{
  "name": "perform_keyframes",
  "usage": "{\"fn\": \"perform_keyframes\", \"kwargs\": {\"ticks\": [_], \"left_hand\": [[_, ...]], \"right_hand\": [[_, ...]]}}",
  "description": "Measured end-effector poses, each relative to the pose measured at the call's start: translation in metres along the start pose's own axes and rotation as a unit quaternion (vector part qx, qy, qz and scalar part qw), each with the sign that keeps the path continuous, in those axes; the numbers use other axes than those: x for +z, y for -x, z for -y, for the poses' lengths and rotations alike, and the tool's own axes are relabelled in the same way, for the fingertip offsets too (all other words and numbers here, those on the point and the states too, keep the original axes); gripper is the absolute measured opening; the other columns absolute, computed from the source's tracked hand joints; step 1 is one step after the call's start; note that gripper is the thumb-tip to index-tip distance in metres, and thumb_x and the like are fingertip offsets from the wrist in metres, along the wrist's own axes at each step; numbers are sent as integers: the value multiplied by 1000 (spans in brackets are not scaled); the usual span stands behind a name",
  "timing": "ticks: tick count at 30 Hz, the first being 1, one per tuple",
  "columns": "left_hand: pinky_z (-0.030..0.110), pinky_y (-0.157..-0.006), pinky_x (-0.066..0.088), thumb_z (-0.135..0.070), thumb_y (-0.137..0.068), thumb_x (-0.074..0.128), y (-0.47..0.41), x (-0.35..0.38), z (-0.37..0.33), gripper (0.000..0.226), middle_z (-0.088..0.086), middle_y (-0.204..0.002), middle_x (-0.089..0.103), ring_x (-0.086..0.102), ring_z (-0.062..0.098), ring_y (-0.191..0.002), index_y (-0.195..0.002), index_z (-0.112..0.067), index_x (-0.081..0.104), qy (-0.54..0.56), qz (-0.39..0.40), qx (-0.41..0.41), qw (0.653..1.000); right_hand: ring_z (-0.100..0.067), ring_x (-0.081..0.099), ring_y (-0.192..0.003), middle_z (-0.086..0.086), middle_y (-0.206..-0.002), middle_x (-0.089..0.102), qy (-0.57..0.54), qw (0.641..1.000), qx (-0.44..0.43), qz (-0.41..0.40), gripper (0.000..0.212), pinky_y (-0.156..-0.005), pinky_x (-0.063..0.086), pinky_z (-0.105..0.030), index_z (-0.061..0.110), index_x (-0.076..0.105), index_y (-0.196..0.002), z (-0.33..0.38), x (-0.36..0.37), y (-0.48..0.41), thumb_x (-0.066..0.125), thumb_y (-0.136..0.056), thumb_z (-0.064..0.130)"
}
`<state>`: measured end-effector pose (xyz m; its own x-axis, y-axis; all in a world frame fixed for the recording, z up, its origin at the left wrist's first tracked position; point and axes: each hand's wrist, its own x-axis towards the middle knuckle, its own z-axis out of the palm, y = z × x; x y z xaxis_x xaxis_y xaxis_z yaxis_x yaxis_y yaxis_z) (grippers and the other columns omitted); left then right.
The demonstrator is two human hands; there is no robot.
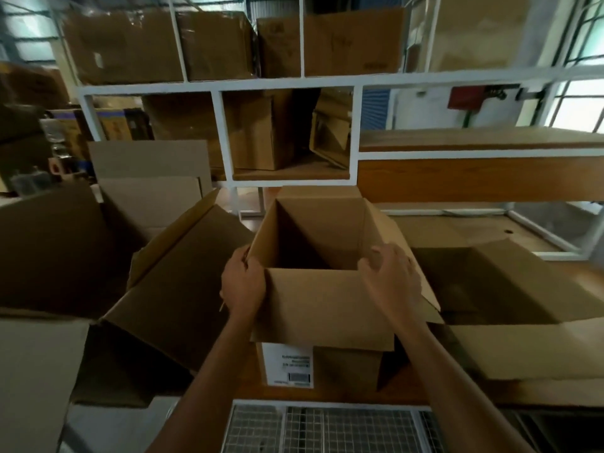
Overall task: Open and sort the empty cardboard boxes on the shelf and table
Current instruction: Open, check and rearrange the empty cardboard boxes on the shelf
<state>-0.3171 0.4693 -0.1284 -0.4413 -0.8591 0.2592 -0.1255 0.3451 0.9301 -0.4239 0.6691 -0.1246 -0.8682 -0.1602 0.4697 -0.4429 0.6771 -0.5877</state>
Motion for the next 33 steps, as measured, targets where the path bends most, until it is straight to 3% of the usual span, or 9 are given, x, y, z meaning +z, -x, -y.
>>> {"fn": "perform_keyframes", "kwargs": {"ticks": [4, 8, 13, 16, 20, 24, 28, 31, 33], "left_hand": [[47, -101, 45, -29, -100, 42, -3, -1, 11, 32, -3, -120, 58, 55, 13, -108, -130, -26, 53, -3, 15, 11, 1000], [52, -103, 40, -41, -96, 41, -5, -5, 12, 41, -1, -126, 54, 52, 19, -115, -134, -28, 48, 2, 51, -63, 997], [61, -111, 25, -54, -86, 53, 0, -11, 0, 83, 10, -160, 9, 17, 42, -143, -154, -30, 12, 23, 23, -236, 971], [58, -117, 12, -54, -85, 62, 10, -13, -6, 104, 15, -162, -13, -1, 44, -147, -156, -22, -8, 75, -63, -320, 942], [57, -113, 26, -53, -75, 71, 15, -21, 14, 123, 18, -161, 6, 21, 43, -142, -153, -19, -17, 164, -59, -340, 924], [54, -107, 35, -52, -66, 76, 18, -37, 18, 133, 19, -155, 23, 34, 40, -134, -153, -15, -17, 220, -13, -367, 904], [53, -108, 34, -51, -68, 78, 20, -56, 15, 133, 18, -150, 32, 37, 37, -131, -153, -10, -16, 224, 16, -357, 907], [50, -111, 32, -46, -70, 80, 23, -74, 13, 133, 16, -147, 37, 38, 35, -132, -152, -6, -16, 229, 44, -335, 913], [49, -110, 33, -42, -71, 81, 24, -87, 12, 119, 14, -142, 43, 41, 34, -129, -154, -7, 4, 237, 86, -340, 906]], "right_hand": [[-23, 58, -117, -6, -135, 59, -62, 995, -25, -80, 26, -97, 43, -38, 19, 68, -85, -7, 12, 13, 49, -90, 37], [-23, 62, -110, -8, -130, 63, -94, 986, -47, -129, 32, -95, 45, -39, 17, 65, -77, -10, 18, 13, 43, -87, 38], [-24, 45, -134, -7, -141, 54, -112, 984, -3, -138, 39, -114, 23, -47, 18, 66, -114, -10, 17, 20, 46, -85, 35], [-28, 16, -149, -13, -160, 24, -107, 979, 85, -149, 70, -117, 5, -52, 18, 36, -145, -3, 13, 28, 53, -80, 37], [-33, -9, -150, -19, -162, -13, -124, 962, 199, -141, 101, -117, 0, -54, 11, -3, -155, 6, 8, 42, 63, -84, 40], [-37, -12, -148, -21, -159, -21, -178, 908, 357, -129, 111, -119, 8, -54, 3, -18, -151, 23, -4, 51, 62, -86, 44], [-43, 24, -142, -28, -156, 18, -349, 808, 455, -134, 80, -114, 29, -52, -2, 12, -150, 38, -18, 63, 53, -95, 40], [-28, 50, -103, -16, -127, 52, -329, 853, 406, -12, 34, -78, 44, -36, 7, 50, -125, 53, -34, 83, 43, -102, 30], [-25, 51, -90, -22, -125, 53, -296, 885, 358, 23, 24, -76, 44, -35, 10, 57, -104, 61, -46, 100, 41, -101, 27]]}}
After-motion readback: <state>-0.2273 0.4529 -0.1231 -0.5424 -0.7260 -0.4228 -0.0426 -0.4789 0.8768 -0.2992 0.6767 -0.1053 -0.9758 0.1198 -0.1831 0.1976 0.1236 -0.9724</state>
